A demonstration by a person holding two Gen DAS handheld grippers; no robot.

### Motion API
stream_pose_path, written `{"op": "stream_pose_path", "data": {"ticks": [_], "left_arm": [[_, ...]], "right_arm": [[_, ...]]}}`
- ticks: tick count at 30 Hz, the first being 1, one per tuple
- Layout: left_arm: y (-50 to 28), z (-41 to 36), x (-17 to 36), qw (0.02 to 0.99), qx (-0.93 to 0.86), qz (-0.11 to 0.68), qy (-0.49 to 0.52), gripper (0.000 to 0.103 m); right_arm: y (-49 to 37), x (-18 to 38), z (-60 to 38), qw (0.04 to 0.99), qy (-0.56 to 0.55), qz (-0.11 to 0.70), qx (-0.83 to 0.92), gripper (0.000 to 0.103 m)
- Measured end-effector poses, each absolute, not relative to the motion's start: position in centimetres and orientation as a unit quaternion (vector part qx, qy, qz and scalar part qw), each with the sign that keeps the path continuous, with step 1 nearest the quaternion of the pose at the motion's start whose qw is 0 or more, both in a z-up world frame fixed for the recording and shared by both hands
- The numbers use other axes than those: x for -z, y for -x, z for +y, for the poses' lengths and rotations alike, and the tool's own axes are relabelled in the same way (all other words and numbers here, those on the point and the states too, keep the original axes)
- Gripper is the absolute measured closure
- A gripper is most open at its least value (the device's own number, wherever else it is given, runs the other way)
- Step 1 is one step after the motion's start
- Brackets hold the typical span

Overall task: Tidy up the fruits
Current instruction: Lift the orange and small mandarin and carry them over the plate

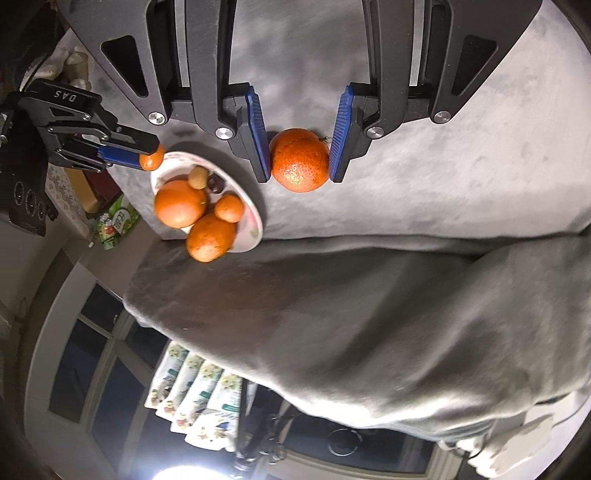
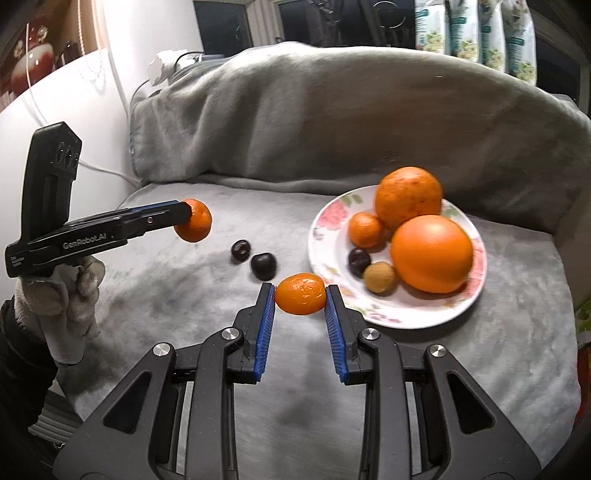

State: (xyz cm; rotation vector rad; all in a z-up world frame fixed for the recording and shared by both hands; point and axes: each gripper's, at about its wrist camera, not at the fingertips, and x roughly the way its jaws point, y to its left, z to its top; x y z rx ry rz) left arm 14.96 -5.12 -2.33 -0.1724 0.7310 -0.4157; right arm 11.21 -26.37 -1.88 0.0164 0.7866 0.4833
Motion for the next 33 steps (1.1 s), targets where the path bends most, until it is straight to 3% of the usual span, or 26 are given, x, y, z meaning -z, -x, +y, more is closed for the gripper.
{"op": "stream_pose_path", "data": {"ticks": [33], "left_arm": [[-18.6,-12.9,1.8,0.892,0.265,0.362,0.057,0.072]], "right_arm": [[-12.1,1.7,-30.5,0.905,-0.024,0.375,-0.199,0.074]]}}
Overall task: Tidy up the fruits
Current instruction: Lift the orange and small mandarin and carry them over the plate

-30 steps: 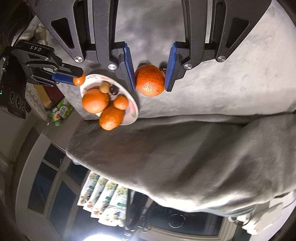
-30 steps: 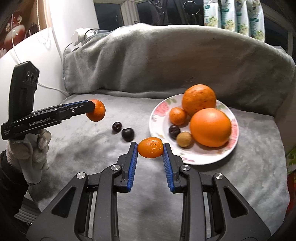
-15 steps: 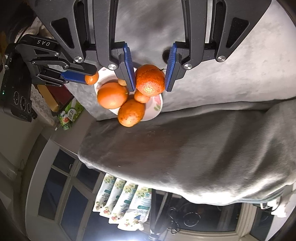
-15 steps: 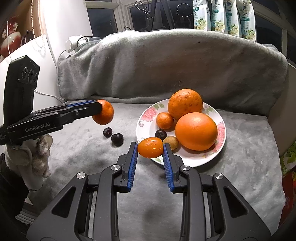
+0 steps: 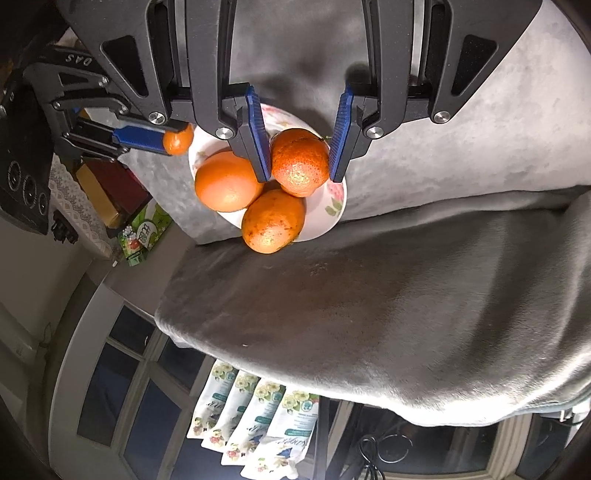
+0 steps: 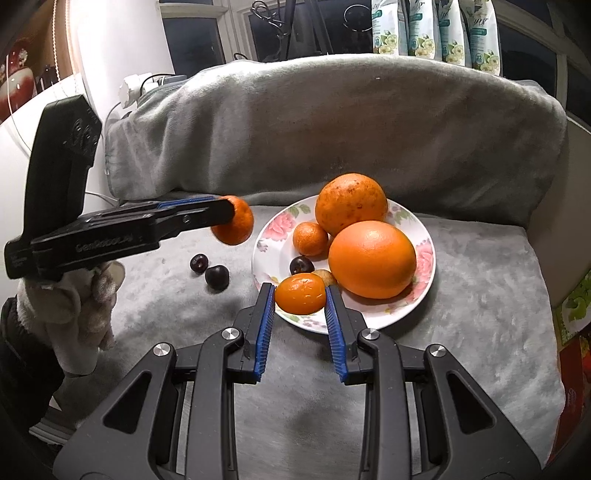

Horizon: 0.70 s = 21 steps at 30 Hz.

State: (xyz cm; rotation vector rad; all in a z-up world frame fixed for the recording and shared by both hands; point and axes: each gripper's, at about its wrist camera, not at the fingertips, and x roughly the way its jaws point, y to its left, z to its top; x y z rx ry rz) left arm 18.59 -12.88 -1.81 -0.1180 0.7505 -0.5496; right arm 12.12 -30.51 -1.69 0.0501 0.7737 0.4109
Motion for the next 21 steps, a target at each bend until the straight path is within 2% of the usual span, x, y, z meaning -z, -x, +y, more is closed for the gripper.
{"op": "stream_pose_path", "data": {"ticks": [21], "left_arm": [[-20.6,-14.7,2.8,0.881,0.271,0.385,0.048,0.072]], "right_arm": [[-13.3,3.1,-28.9,0.896,-0.014,0.391,-0.209,0.074]]}}
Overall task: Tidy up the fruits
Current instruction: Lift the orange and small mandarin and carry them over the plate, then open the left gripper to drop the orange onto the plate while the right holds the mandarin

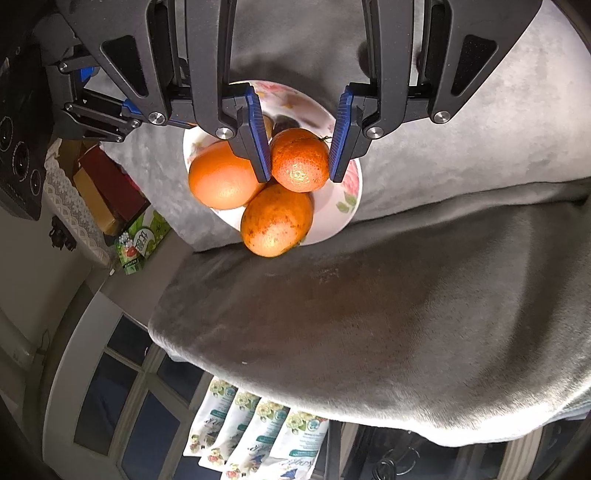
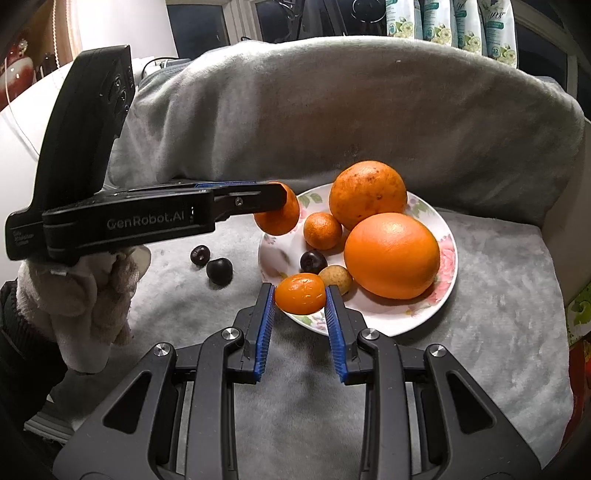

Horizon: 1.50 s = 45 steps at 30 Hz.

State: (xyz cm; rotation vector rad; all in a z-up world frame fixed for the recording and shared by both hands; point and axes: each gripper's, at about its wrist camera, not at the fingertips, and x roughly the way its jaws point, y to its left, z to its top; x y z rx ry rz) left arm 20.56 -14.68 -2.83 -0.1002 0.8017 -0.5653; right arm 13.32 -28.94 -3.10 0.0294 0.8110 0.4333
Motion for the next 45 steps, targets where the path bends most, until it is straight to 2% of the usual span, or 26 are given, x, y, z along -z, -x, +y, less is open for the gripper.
{"op": "stream_pose_path", "data": {"ticks": [33,34,36,38,45], "left_arm": [[-21.0,-15.8,1.9,0.886,0.272,0.375,0.034,0.070],[-21.0,-15.9,1.7,0.886,0.271,0.374,0.031,0.068],[-20.8,-15.9,1.5,0.889,0.270,0.370,0.028,0.051],[-20.6,-15.9,1.2,0.891,0.269,0.365,0.026,0.048],[-20.4,-15.9,0.5,0.894,0.261,0.362,0.028,0.024]], "right_arm": [[-13.7,3.1,-28.6,0.899,-0.005,0.394,-0.194,0.073],[-13.7,3.1,-28.5,0.898,-0.005,0.394,-0.194,0.069],[-13.6,2.9,-28.4,0.900,-0.005,0.391,-0.193,0.042],[-13.4,2.6,-28.4,0.904,-0.003,0.381,-0.194,0.033],[-12.8,1.8,-28.1,0.907,0.001,0.369,-0.201,0.016]]}}
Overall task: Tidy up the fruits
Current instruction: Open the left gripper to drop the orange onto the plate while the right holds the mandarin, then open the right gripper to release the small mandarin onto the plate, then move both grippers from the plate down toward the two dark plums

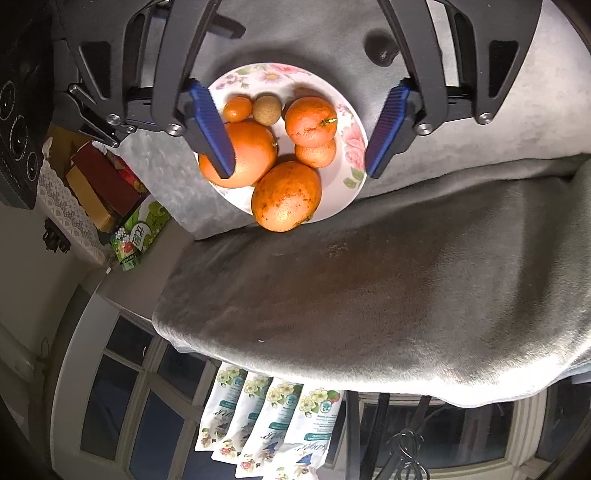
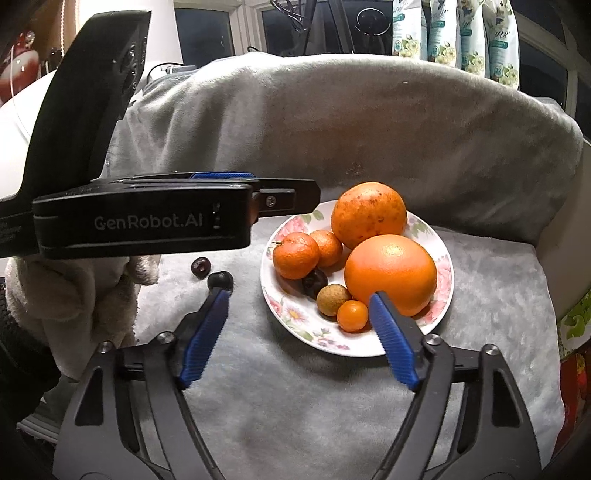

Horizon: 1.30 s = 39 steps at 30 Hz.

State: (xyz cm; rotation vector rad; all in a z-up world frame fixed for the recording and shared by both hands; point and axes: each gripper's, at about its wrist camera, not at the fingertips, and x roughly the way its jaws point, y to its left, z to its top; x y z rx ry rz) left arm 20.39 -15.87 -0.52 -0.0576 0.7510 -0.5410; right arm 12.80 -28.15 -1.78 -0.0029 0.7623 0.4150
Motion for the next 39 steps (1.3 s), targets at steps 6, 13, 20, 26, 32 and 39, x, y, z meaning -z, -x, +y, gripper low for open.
{"op": "stream_pose_path", "data": {"ticks": [6,13,20,26,32,39], "left_arm": [[-20.1,-16.0,0.3,0.897,0.255,0.359,0.024,0.023],[-19.5,-15.9,-0.2,0.900,0.253,0.355,0.019,0.023],[-19.0,-15.7,-0.8,0.902,0.254,0.348,0.016,0.023],[-18.5,-15.0,-1.1,0.907,0.254,0.335,0.013,0.023],[-18.4,-13.6,-1.1,0.910,0.248,0.332,0.016,0.023],[-18.4,-11.1,-0.5,0.909,0.237,0.341,0.026,0.023]], "right_arm": [[-12.3,1.6,-28.0,0.908,0.007,0.369,-0.200,0.011],[-11.9,1.3,-27.8,0.909,0.009,0.367,-0.197,0.011],[-11.5,0.9,-27.7,0.909,0.008,0.364,-0.201,0.011],[-11.0,0.7,-27.2,0.910,0.004,0.358,-0.208,0.011],[-10.5,0.6,-26.2,0.911,0.014,0.347,-0.221,0.011],[-10.1,1.1,-25.1,0.908,0.017,0.341,-0.242,0.011]]}}
